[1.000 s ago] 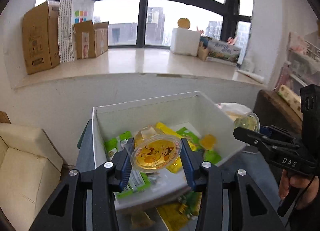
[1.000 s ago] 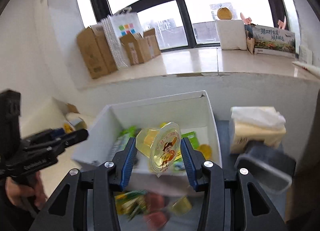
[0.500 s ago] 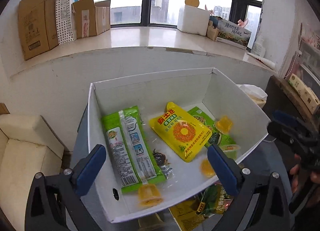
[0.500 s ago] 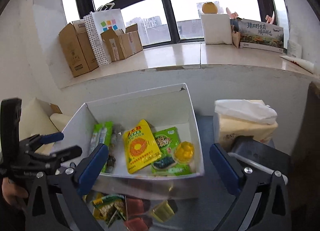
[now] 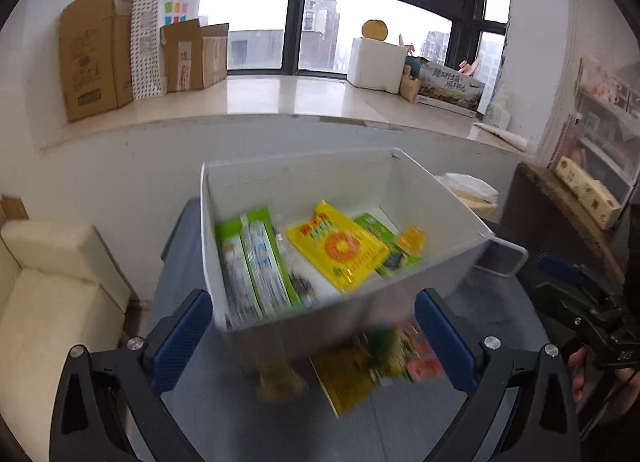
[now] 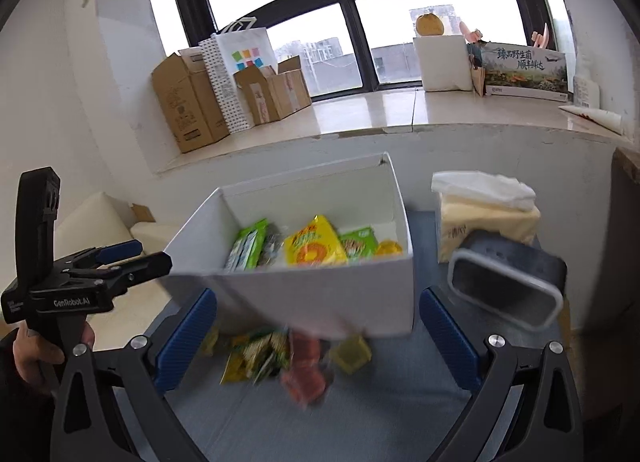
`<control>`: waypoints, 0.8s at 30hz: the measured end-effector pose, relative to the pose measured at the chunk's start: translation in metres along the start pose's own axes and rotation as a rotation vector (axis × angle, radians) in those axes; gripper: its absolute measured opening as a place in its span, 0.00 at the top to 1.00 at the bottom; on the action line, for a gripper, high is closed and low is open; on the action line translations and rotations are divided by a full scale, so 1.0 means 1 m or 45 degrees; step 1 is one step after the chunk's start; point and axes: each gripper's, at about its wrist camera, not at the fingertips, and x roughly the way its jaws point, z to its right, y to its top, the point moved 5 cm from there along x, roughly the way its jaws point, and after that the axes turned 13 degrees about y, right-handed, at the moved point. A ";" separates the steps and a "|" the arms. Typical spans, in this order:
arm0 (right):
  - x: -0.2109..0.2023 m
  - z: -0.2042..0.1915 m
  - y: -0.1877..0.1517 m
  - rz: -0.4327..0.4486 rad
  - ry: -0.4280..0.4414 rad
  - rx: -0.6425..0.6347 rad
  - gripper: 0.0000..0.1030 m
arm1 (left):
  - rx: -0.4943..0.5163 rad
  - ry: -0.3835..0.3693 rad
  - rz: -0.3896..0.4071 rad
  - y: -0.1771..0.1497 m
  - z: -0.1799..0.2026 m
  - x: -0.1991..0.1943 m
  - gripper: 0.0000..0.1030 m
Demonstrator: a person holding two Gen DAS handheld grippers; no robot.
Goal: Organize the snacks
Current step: 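Withdraw both tools from the box toward the remaining snacks, then grasp the yellow square jelly cup with the right tool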
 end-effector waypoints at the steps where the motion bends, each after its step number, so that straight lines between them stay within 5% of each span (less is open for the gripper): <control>1: -0.005 -0.002 -0.006 0.002 0.004 0.008 0.00 | -0.006 0.002 -0.002 -0.010 0.000 -0.008 0.00; 11: -0.018 -0.003 -0.078 -0.108 0.012 0.099 0.00 | 0.034 -0.091 -0.040 -0.098 0.019 -0.069 0.00; 24: 0.061 0.042 -0.063 -0.134 -0.020 0.279 0.00 | -0.051 -0.093 -0.104 -0.114 0.000 -0.071 0.00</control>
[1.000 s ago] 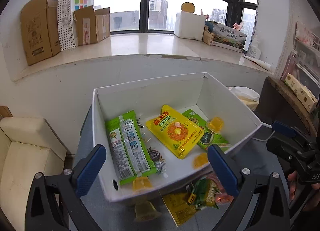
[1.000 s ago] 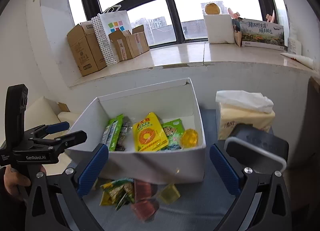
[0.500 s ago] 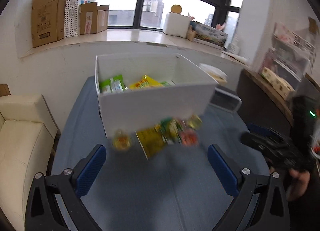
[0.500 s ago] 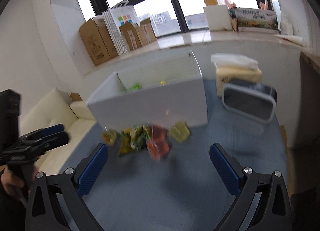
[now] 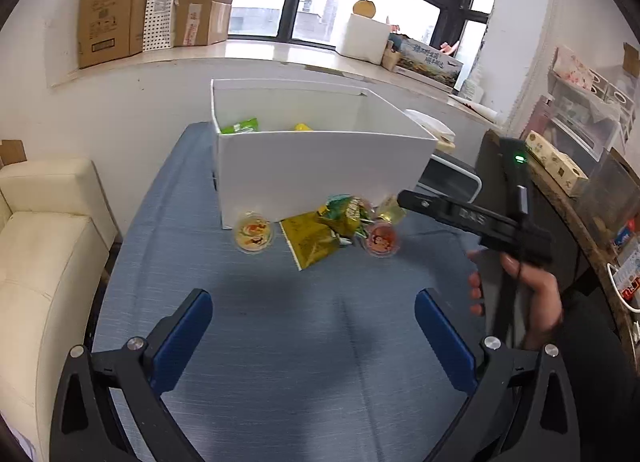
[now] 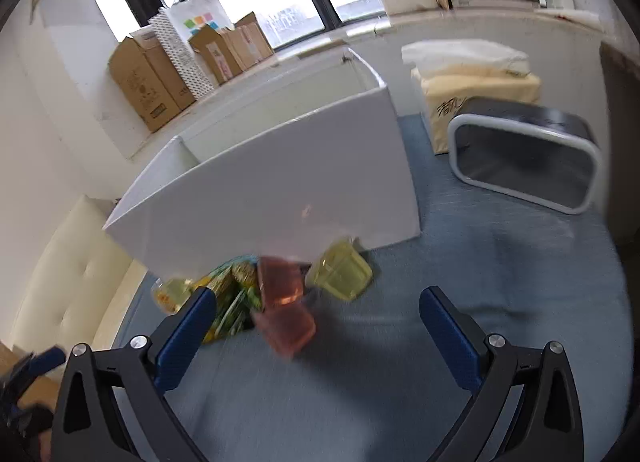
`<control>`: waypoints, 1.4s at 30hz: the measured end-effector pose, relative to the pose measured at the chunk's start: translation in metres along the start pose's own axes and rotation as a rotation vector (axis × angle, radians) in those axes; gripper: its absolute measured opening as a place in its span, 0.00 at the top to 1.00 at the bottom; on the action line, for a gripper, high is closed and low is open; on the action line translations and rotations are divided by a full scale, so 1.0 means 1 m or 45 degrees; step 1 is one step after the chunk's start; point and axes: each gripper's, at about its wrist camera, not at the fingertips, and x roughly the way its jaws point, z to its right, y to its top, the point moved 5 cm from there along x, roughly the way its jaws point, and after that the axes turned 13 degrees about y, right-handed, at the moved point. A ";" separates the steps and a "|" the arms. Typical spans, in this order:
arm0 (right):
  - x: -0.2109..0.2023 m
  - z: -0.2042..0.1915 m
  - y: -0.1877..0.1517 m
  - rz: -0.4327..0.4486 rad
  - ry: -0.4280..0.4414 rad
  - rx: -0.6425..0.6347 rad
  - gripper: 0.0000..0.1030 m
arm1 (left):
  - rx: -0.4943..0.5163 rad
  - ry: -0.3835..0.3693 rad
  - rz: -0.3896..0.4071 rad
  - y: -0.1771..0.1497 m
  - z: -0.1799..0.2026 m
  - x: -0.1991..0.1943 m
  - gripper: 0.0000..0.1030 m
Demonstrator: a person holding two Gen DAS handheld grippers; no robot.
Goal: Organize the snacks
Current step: 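Grasp the yellow square jelly cup with the right tool, then grasp the round gold jelly cup with the left tool while the right tool holds the yellow cup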
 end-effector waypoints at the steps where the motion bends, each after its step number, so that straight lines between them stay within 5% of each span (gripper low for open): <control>1: 0.007 0.003 0.003 -0.011 -0.013 0.014 0.00 | -0.004 0.001 -0.002 0.000 -0.002 0.001 0.00; 6: 0.035 0.017 0.011 -0.055 -0.051 0.082 0.01 | -0.007 0.023 -0.027 -0.002 -0.011 0.011 0.00; 8: 0.040 0.017 0.010 -0.054 -0.068 0.060 0.20 | -0.009 0.026 -0.039 -0.002 -0.014 0.018 0.00; 9: 0.042 0.018 0.008 -0.066 -0.084 0.049 0.45 | -0.007 0.031 -0.048 -0.002 -0.015 0.022 0.00; 10: 0.045 0.019 0.006 -0.083 -0.101 0.044 0.51 | -0.004 0.033 -0.055 -0.002 -0.015 0.026 0.00; 18: 0.039 0.022 0.000 -0.064 -0.066 0.044 0.52 | -0.004 0.068 -0.077 0.009 -0.022 0.058 0.00; 33: -0.046 -0.007 -0.022 0.015 0.039 -0.049 0.52 | -0.085 0.260 -0.161 0.036 -0.030 0.148 0.01; 35: -0.051 -0.011 -0.025 0.010 0.047 -0.060 0.52 | -0.061 0.255 -0.156 0.036 -0.027 0.154 0.12; 37: -0.053 -0.014 -0.027 0.009 0.063 -0.054 0.52 | -0.057 0.223 -0.195 0.034 -0.025 0.160 0.46; 42: -0.053 -0.023 -0.028 0.008 0.072 -0.078 0.52 | -0.038 0.164 -0.163 0.031 -0.023 0.150 0.50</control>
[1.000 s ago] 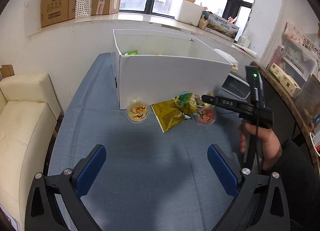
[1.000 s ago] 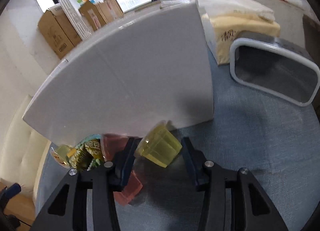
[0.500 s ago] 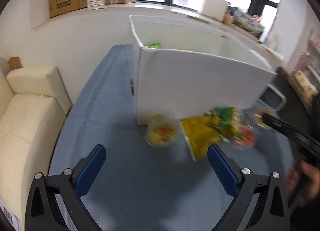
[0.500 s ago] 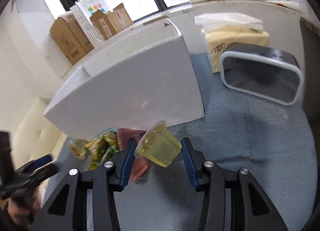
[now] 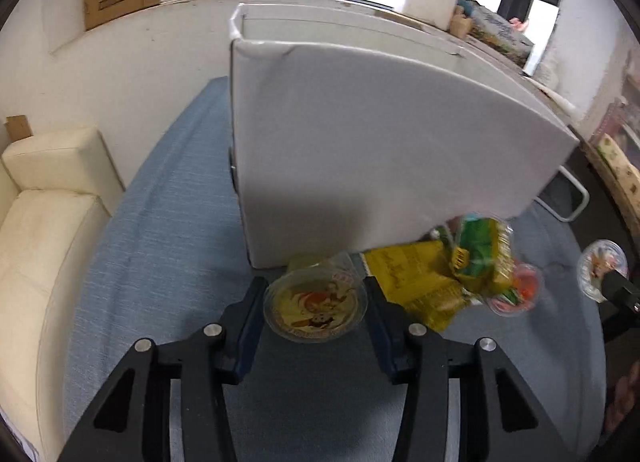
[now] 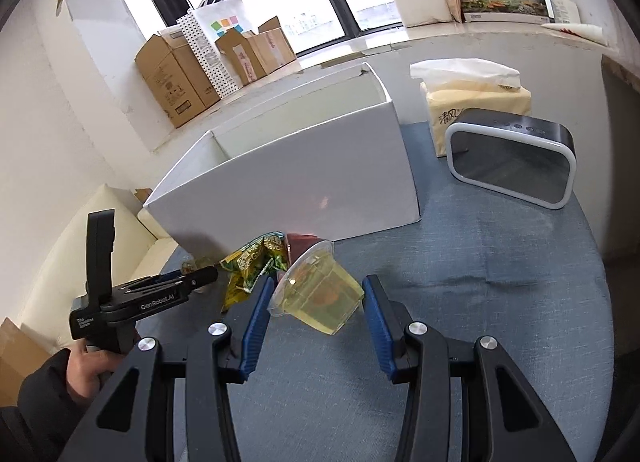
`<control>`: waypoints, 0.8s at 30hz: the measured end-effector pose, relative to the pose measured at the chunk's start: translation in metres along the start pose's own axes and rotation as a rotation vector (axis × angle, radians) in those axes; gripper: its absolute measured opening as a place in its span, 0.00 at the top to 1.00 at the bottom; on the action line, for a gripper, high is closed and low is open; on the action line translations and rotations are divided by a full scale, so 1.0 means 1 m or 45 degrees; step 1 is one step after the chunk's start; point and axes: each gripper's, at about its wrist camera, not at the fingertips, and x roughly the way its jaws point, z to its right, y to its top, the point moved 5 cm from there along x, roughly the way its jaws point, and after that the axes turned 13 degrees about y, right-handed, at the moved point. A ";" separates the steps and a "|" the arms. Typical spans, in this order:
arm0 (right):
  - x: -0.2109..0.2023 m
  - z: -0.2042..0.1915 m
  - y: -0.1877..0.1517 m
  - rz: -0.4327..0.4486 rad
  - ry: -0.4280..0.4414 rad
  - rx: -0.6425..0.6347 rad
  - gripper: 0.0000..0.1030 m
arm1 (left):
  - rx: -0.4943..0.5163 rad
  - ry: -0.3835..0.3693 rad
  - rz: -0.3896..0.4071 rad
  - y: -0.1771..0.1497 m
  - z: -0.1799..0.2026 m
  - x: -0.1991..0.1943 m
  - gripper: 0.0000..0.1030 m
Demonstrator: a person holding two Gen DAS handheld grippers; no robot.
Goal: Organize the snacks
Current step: 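Grasp the round gold jelly cup with the left tool while the right tool holds the yellow cup, then lower both held cups into the white box and open both tools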
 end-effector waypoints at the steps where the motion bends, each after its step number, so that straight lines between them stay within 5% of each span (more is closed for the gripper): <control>1: 0.002 -0.004 0.001 0.003 0.008 0.001 0.52 | 0.012 0.000 0.017 -0.001 0.000 -0.005 0.50; 12: -0.001 -0.036 0.007 0.033 0.076 -0.042 0.52 | 0.085 -0.143 0.239 0.005 0.012 -0.101 0.50; 24: 0.006 -0.057 0.090 0.138 0.029 -0.183 0.52 | 0.062 -0.154 0.452 0.109 0.016 -0.133 0.50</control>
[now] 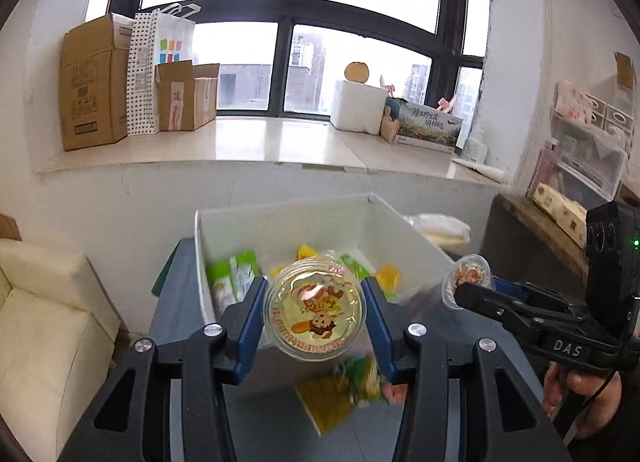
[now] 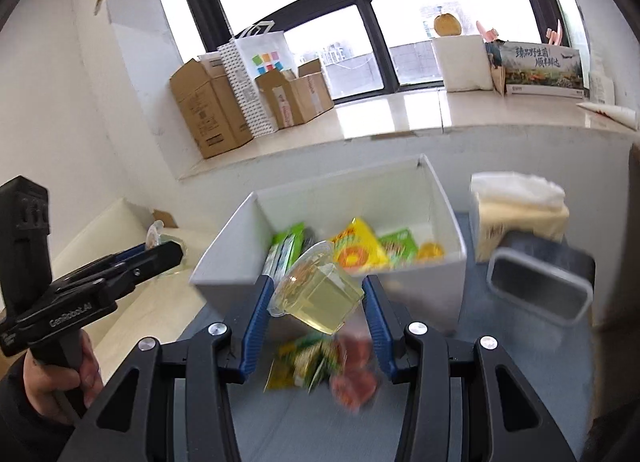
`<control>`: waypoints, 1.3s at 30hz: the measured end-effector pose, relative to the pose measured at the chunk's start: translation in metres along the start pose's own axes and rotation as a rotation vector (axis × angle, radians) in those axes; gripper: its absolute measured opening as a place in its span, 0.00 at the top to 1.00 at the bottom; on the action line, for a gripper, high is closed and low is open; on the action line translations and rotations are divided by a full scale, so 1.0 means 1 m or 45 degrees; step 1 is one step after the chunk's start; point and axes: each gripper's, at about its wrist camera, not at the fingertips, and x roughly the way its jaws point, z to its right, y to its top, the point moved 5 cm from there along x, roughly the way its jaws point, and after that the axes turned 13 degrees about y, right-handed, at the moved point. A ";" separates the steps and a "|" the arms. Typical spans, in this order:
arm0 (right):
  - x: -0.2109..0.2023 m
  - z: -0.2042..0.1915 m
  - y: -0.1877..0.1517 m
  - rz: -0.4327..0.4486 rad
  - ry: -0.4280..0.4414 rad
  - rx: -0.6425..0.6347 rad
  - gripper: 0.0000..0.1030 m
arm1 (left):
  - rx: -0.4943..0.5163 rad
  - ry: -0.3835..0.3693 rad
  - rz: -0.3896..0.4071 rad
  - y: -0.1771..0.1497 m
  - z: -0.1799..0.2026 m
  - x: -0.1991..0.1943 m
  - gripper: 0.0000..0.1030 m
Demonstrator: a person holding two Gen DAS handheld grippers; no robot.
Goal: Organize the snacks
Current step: 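Lower both held cups into the white box and open both tools, then withdraw both tools from the box toward the remaining snacks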
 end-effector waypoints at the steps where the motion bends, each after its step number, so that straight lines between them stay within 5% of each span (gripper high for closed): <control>1: 0.005 0.003 0.007 0.005 -0.011 -0.007 0.52 | -0.001 0.003 0.001 0.004 -0.002 0.006 0.50; 8: 0.059 0.034 0.035 -0.104 -0.135 -0.057 0.51 | 0.030 0.062 -0.104 0.008 0.000 0.067 0.48; 9: 0.063 0.036 0.035 -0.111 -0.147 -0.063 0.51 | 0.032 0.079 -0.114 0.007 -0.001 0.073 0.37; 11: 0.067 0.043 0.033 -0.123 -0.171 -0.058 0.34 | 0.046 0.120 -0.147 0.003 -0.003 0.083 0.04; 12: 0.067 0.046 0.033 -0.125 -0.179 -0.042 0.04 | 0.055 0.140 -0.147 0.001 -0.004 0.086 0.00; 13: 0.065 0.048 0.033 -0.111 -0.191 -0.026 0.00 | 0.062 0.133 -0.146 -0.001 -0.005 0.086 0.00; 28: 0.012 0.047 0.022 0.010 -0.102 0.027 0.00 | 0.002 0.078 -0.135 -0.012 -0.015 0.053 0.00; 39: -0.029 0.009 -0.054 -0.061 -0.028 -0.015 0.00 | 0.071 0.003 -0.104 -0.069 0.001 -0.029 0.00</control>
